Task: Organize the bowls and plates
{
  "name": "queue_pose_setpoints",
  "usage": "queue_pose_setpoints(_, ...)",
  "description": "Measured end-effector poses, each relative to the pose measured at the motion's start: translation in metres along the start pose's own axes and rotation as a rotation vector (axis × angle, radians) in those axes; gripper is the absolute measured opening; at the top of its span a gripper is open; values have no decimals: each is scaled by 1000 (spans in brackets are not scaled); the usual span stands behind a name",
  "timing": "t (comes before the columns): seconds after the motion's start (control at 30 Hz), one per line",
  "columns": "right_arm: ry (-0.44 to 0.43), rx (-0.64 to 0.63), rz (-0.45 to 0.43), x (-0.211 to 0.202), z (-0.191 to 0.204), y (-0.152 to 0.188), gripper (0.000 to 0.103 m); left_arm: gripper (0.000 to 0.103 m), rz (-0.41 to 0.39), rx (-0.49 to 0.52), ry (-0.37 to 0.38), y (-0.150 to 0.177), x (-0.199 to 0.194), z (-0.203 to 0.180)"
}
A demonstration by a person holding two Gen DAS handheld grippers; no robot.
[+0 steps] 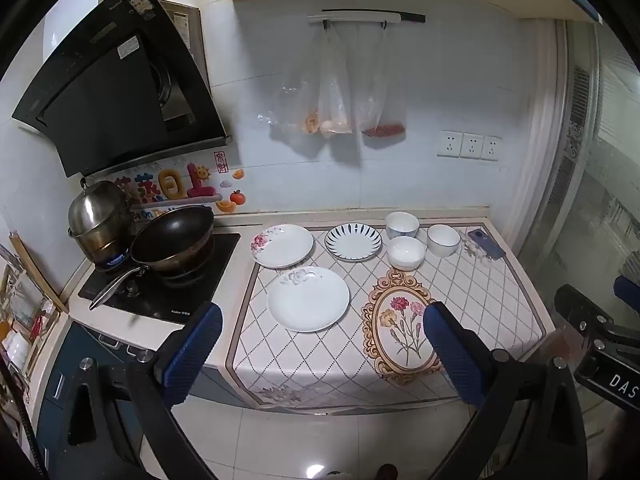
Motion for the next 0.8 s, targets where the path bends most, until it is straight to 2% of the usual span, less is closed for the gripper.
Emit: queue_pose_setpoints(0.8,-2,-3,10,-3,-7,-2,103,103,-2,-21,11,8,-5,0)
Point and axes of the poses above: each gripper's, at about its wrist camera, not at the fingertips, and x roughly the way its jaws point, z to its left, y to its underside, the point moved 4 cm from there along x, roughly the way its jaws point, and after that the axes turned 11 degrees about y, right-handed, at the moved point
